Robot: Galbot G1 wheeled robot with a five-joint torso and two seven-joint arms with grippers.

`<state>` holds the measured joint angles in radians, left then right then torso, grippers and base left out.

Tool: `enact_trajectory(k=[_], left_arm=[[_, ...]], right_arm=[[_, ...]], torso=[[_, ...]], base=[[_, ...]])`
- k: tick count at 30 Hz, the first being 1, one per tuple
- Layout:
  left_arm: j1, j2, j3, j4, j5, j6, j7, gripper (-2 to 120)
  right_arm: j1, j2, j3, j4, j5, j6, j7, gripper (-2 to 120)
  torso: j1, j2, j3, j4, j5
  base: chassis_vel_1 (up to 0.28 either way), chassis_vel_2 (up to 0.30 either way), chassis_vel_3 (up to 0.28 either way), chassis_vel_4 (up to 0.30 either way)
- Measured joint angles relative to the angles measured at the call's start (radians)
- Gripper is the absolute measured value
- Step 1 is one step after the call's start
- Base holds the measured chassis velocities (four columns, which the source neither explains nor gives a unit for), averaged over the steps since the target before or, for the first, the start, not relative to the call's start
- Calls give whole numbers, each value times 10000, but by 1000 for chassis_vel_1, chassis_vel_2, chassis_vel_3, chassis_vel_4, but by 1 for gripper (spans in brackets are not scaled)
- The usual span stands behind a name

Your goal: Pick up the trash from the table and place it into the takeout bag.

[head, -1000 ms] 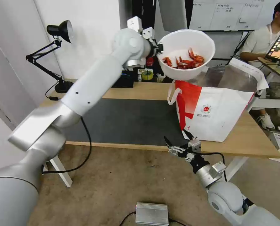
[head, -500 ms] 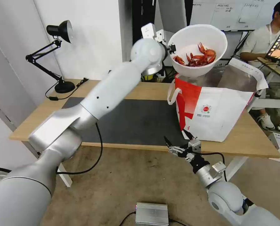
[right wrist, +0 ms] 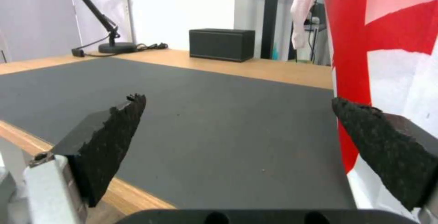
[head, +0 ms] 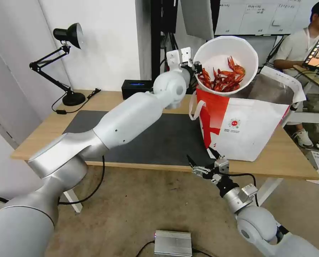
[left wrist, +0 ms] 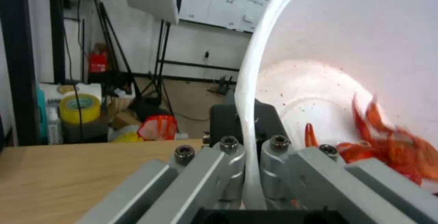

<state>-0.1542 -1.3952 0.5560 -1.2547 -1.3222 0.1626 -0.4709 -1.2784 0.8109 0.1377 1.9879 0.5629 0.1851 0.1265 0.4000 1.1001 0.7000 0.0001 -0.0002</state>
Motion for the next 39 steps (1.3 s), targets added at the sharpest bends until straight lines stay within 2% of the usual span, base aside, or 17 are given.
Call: enact_trajectory(k=[4, 9, 12, 23, 32, 39], left_arm=[[5, 26, 75, -63, -15, 22, -31, 0], [-156, -78, 36, 2, -572, 424, -547, 0], [-195, -111, 24, 26, -720, 448, -631, 0], [-357, -709, -123, 330, -1201, 437, -956, 0], [-355, -916, 35, 393, -1025, 189, -1022, 0], [-261, -760, 486, 385, -260, -88, -687, 0]], right_arm=[[0, 0, 0, 0, 0, -1, 0, 100], [0, 0, -1, 0, 0, 0, 0, 100], [0, 0, 0, 0, 0, 0, 0, 100], [0, 0, 0, 0, 0, 0, 0, 100], [0, 0, 0, 0, 0, 0, 0, 100], [0, 0, 0, 0, 0, 0, 0, 100]], torso=[[-1, -1, 0, -1, 1], [0, -1, 0, -1, 1], [-1, 0, 0, -1, 1], [0, 0, 0, -2, 2], [0, 0, 0, -2, 2], [0, 0, 0, 0, 2]], base=[[0, 0, 0, 0], [0, 0, 0, 0], [0, 0, 0, 0], [0, 0, 0, 0], [0, 0, 0, 0], [0, 0, 0, 0]])
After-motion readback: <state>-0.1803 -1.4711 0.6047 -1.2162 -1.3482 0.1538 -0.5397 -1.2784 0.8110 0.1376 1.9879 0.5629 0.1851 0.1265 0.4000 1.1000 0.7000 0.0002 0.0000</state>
